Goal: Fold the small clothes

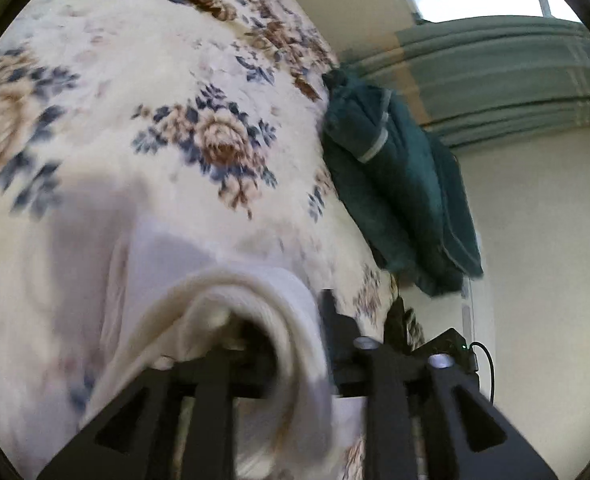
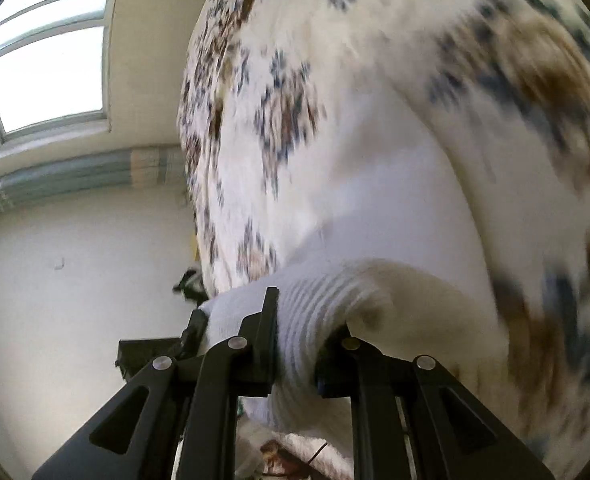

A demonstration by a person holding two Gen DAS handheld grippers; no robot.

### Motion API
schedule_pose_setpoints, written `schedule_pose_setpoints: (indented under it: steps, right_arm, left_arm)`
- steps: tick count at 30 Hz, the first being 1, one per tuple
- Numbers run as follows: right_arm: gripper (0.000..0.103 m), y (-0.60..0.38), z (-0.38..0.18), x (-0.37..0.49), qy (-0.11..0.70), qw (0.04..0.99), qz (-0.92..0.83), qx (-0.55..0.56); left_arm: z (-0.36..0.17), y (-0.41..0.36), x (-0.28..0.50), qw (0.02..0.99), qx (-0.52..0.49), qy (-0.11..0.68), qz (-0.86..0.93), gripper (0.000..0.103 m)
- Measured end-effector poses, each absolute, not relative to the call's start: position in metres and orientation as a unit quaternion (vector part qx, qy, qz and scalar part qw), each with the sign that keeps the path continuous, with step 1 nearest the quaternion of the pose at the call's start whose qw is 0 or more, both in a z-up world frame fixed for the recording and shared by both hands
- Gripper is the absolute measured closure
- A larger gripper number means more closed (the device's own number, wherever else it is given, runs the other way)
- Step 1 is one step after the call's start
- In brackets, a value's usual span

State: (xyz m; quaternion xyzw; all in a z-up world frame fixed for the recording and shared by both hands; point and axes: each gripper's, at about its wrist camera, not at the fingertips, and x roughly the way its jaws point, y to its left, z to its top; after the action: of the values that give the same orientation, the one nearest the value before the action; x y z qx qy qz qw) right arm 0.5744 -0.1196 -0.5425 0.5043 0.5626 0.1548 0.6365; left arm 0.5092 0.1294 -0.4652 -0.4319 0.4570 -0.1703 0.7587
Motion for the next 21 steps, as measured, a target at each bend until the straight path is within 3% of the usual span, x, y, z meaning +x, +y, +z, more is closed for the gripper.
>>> schedule_pose_setpoints:
  steps: [1,3,5,8,11,17,18,19,21]
  right_arm:
    - [0.081,-0.129,-0.549,0.598,0.568,0.629,0.146,0.510]
    - [0.062,-0.151,-0.561,0.628,0.564,0.615,0.149,0.530]
    - [0.051,-0.165,-0.561,0.652,0.550,0.621,0.145,0.539]
    - [0.050,-0.181,-0.552,0.668,0.549,0.641,0.153,0.514]
    - [0.050,-0.183,-0.545,0.663,0.575,0.685,0.141,0.425]
    - [0.050,-0.167,-0.588,0.639,0.649,0.678,0.127,0.320]
    - [0.050,-0.163,-0.595,0.637,0.655,0.676,0.127,0.312]
    - [0.051,-0.159,-0.602,0.637,0.655,0.677,0.132,0.308]
    - [0.096,-0.154,-0.600,0.636,0.639,0.702,0.126,0.289]
  left_arm:
    - [-0.472,0.134,0.531,0.762,-0.432,0.457,-0.157,0.038]
    - [-0.479,0.145,0.549,0.760,-0.450,0.445,-0.149,0.037]
    - [-0.482,0.157,0.556,0.758,-0.465,0.436,-0.136,0.036]
    - [-0.483,0.171,0.558,0.768,-0.457,0.434,-0.115,0.034]
    - [-0.494,0.164,0.556,0.788,-0.370,0.483,-0.095,0.034]
    - [-0.538,0.137,0.543,0.778,-0.277,0.554,-0.104,0.036]
    - [-0.542,0.133,0.542,0.778,-0.273,0.553,-0.117,0.058]
    - [-0.543,0.130,0.542,0.781,-0.262,0.555,-0.115,0.093]
    - [-0.541,0.130,0.542,0.786,-0.262,0.548,-0.120,0.092]
